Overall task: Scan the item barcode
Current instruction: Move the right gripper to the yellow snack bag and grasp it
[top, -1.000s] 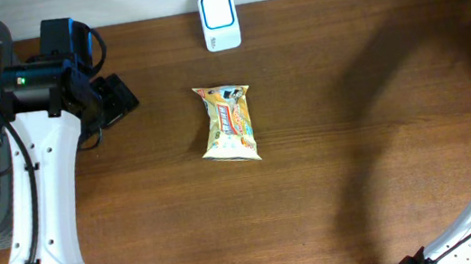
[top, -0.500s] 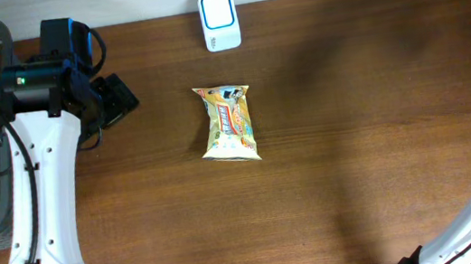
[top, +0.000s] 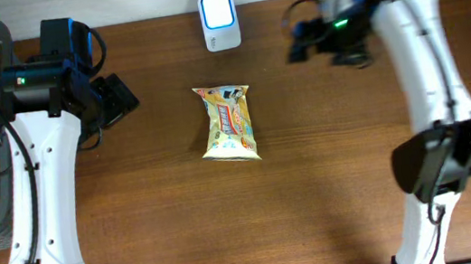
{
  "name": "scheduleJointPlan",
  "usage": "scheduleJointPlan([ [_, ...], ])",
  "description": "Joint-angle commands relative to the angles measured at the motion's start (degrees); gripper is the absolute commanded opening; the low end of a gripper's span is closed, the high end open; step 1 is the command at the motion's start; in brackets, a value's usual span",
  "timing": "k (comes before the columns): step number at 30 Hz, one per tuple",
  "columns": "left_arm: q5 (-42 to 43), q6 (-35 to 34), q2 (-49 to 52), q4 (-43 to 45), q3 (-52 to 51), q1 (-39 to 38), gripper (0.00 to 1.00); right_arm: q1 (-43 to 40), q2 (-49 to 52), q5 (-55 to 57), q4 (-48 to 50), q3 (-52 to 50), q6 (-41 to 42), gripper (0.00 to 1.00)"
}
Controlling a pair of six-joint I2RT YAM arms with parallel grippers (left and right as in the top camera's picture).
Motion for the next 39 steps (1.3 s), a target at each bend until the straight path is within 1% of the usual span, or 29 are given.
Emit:
scheduleJointPlan([
  [1, 0.0, -0.6, -0.3, -0.1, 0.1, 0.0, 0.99, 7.5, 1.5, 0.3, 4.5, -7.8, 3.9, 0.99],
  [2, 0.0, -0.6, -0.3, -0.1, 0.1, 0.0, 0.99, 11.1, 1.5, 0.2, 8.0, -12.3, 7.4, 0.99],
  [3, 0.0, -0.6, -0.3, -0.1, 0.1, 0.0, 0.99, 12.3, 1.5, 0.2, 9.3, -13.8, 8.7, 0.99],
  [4, 0.0, -0.6, -0.3, -0.1, 0.1, 0.0, 0.99, 13.6, 1.5, 0.2, 10.6, -15.2, 9.6, 0.95],
  [5, 0.0, -0.6, -0.3, -0.1, 0.1, 0.0, 0.99, 14.9, 1.5, 0.2, 12.2, -16.5, 10.2, 0.86],
  [6, 0.0, -0.6, -0.3, -0.1, 0.1, 0.0, 0.99, 16.1, 1.5, 0.2, 14.0, -17.9, 11.1, 0.79],
  [7, 0.0, -0.6, -0.3, -0.1, 0.1, 0.0, 0.99, 17.3, 1.5, 0.2, 15.3, -18.8, 11.7, 0.64],
  [8, 0.0, -0.6, -0.3, -0.1, 0.1, 0.0, 0.99, 18.8, 1.5, 0.1, 16.9, -19.8, 11.8, 0.56],
  [9, 0.0, -0.6, -0.3, -0.1, 0.1, 0.0, 0.99, 20.0, 1.5, 0.3, 18.0, -20.8, 11.9, 0.45],
  [10, 0.0, -0.6, -0.3, -0.1, 0.1, 0.0, 0.99, 20.8, 1.5, 0.3, 18.8, -21.6, 12.2, 0.4],
  [11, 0.0, -0.6, -0.3, -0.1, 0.1, 0.0, 0.99, 22.0, 1.5, 0.3, 20.0, -22.5, 12.7, 0.32],
  [12, 0.0, -0.6, -0.3, -0.1, 0.1, 0.0, 0.99, 23.0, 1.5, 0.4, 21.1, -23.5, 13.7, 0.17],
  [14, 0.0, -0.6, -0.3, -0.1, 0.1, 0.0, 0.99, 24.4, 1.5, 2.3, 23.7, -25.5, 17.7, 0.04],
  [17, 0.0, -0.6, -0.3, -0.1, 0.1, 0.0, 0.99, 25.2, 1.5, 4.5, 27.3, -27.8, 22.9, 0.04],
  [22, 0.0, -0.6, -0.3, -0.1, 0.1, 0.0, 0.99, 25.2, 1.5, 4.8, 34.4, -30.9, 24.2, 0.04],
  [25, 0.0, -0.6, -0.3, -0.1, 0.1, 0.0, 0.99, 25.2, 1.6, 6.3, 35.6, -33.4, 24.2, 0.04],
  [27, 0.0, -0.6, -0.3, -0.1, 0.1, 0.0, 0.99, 25.1, 1.6, 10.1, 33.0, -35.3, 24.2, 0.04],
  [32, 0.0, -0.6, -0.3, -0.1, 0.1, 0.0, 0.99, 23.8, 1.6, 18.2, 26.6, -35.3, 24.2, 0.04],
  [35, 0.0, -0.6, -0.3, -0.1, 0.1, 0.0, 0.99, 22.1, 1.4, 20.3, 22.7, -35.3, 24.2, 0.04],
  [39, 0.0, -0.6, -0.3, -0.1, 0.1, 0.0, 0.99, 18.7, 0.0, 20.3, 18.1, -34.0, 24.2, 0.04],
])
